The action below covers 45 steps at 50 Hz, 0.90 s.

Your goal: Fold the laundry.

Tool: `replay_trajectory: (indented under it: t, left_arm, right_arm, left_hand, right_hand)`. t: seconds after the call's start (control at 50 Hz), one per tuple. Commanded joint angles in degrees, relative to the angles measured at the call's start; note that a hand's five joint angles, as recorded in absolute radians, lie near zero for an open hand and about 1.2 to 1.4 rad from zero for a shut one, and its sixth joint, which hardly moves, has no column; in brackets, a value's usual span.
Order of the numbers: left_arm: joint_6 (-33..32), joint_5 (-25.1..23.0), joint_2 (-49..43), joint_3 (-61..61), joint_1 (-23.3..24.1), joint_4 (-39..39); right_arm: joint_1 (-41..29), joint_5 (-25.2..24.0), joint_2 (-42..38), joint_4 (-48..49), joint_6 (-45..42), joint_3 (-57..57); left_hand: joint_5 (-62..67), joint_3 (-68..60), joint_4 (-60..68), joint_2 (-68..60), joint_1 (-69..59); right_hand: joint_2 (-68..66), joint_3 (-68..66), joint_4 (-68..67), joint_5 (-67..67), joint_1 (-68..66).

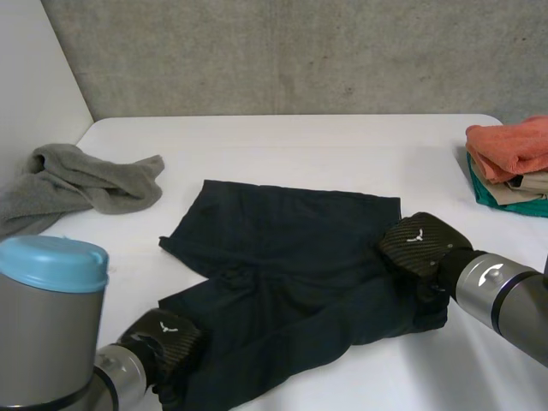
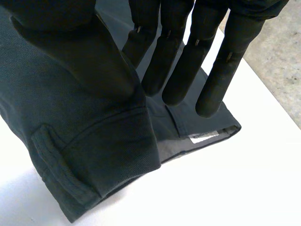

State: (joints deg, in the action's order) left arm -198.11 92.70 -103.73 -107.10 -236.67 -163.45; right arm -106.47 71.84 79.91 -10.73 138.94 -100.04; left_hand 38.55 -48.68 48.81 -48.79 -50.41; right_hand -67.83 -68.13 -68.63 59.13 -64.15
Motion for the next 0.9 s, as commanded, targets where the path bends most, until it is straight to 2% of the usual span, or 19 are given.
replay_trajectory:
  t: [0.02, 0.1, 0.22, 0.38, 0.46, 0.56, 0.68, 0.74, 0.76, 0.78, 0.8, 0.84, 0.9]
  left_arm:
    - [1.32, 1.26, -1.04, 0.49, 3.06, -0.12]
    - [2.2, 1.17, 1.59, 0.75, 3.67, -0.12]
    - [1.33, 1.96, 2.21, 4.96, 2.18, -0.73]
    - [-6.4, 4.59, -4.02, 18.66, -2.91, -9.42]
    - [-11.23, 4.95, -9.73, 27.45, -4.06, -16.19]
    - [-17.2, 4.51, -22.27, 42.62, -5.29, -22.7]
    - [-20.56, 5.3, -34.51, 57.51, -5.38, -22.09]
    - [-20.82, 4.77, -39.44, 63.49, -5.29, -21.92]
    - [-20.74, 4.51, -40.49, 64.37, -5.12, -21.83]
    - [-20.74, 4.16, -41.2, 65.08, -4.94, -21.74]
    - [-21.17, 3.2, -42.08, 65.61, -4.68, -21.83]
    - [-21.44, 2.31, -42.26, 65.53, -4.41, -22.09]
    - [-21.88, 2.13, -40.6, 64.3, -4.33, -23.67]
  right_arm:
    - [1.62, -0.12, -0.01, 0.01, -0.16, -0.07]
    - [2.41, -0.12, -0.28, 0.01, -0.51, 0.2]
    - [1.62, -0.3, -1.77, 0.62, -0.42, 1.95]
    - [-0.49, 0.75, -8.18, 9.58, 1.16, 8.8]
    - [-1.01, 1.81, -13.63, 14.85, 1.95, 13.81]
    - [-1.19, 3.13, -22.66, 24.41, 2.83, 22.5]
    - [-1.81, 3.83, -34.19, 33.04, 2.39, 32.7]
    - [-1.98, 6.2, -41.04, 35.69, 1.77, 38.94]
    - [-2.07, 7.08, -42.54, 35.95, 1.51, 40.52]
    - [-2.07, 7.69, -43.95, 36.13, 1.25, 41.85]
    - [-2.33, 8.83, -46.31, 36.13, 0.72, 44.47]
    - [-2.77, 9.45, -48.0, 36.3, -0.07, 46.51]
    - [-3.21, 10.16, -48.36, 36.74, -1.04, 48.36]
  left_hand:
    - [31.43, -31.31, 31.17, -31.2, -29.58]
    - [31.45, -31.32, 31.19, -31.21, -29.59]
    - [31.45, -31.32, 31.19, -31.21, -29.59]
    - [31.45, -31.32, 31.19, -31.21, -29.59]
    - [31.45, -31.32, 31.19, -31.21, -29.59]
    - [31.45, -31.32, 31.19, -31.21, -29.59]
    - [31.45, -31.32, 31.19, -31.21, -29.59]
    - [31.45, -31.32, 31.19, -31.21, -29.59]
    - [31.45, -31.32, 31.19, -31.21, -29.59]
    - [31.45, -31.32, 31.19, -31.21, -29.59]
    - [-0.84, 0.96, -1.1, 1.07, 2.69]
    - [-36.99, 37.11, -37.24, 37.22, 38.84]
    - [-38.55, 38.68, -38.81, 38.79, 40.41]
  right_hand:
    - [-12.17, -11.87, -11.37, 10.87, -15.85]
    - [-12.17, -11.87, -11.37, 10.87, -15.85]
    - [-12.17, -11.87, -11.37, 10.87, -15.85]
    - [-12.17, -11.87, -11.37, 10.87, -15.85]
    - [-12.17, -11.87, -11.37, 10.87, -15.85]
    - [-12.17, -11.87, -11.37, 10.87, -15.85]
    - [-12.17, -11.87, -11.37, 10.87, -15.85]
    - [-12.17, -11.87, -11.37, 10.87, -15.85]
    - [-8.65, -8.35, -7.85, 7.35, -12.33]
    - [11.37, 11.66, 12.17, -12.66, 7.69]
    - [57.83, 58.13, 58.63, -59.13, 54.15]
    - [57.83, 58.13, 58.63, -59.13, 54.15]
    - [57.83, 58.13, 58.63, -59.13, 54.15]
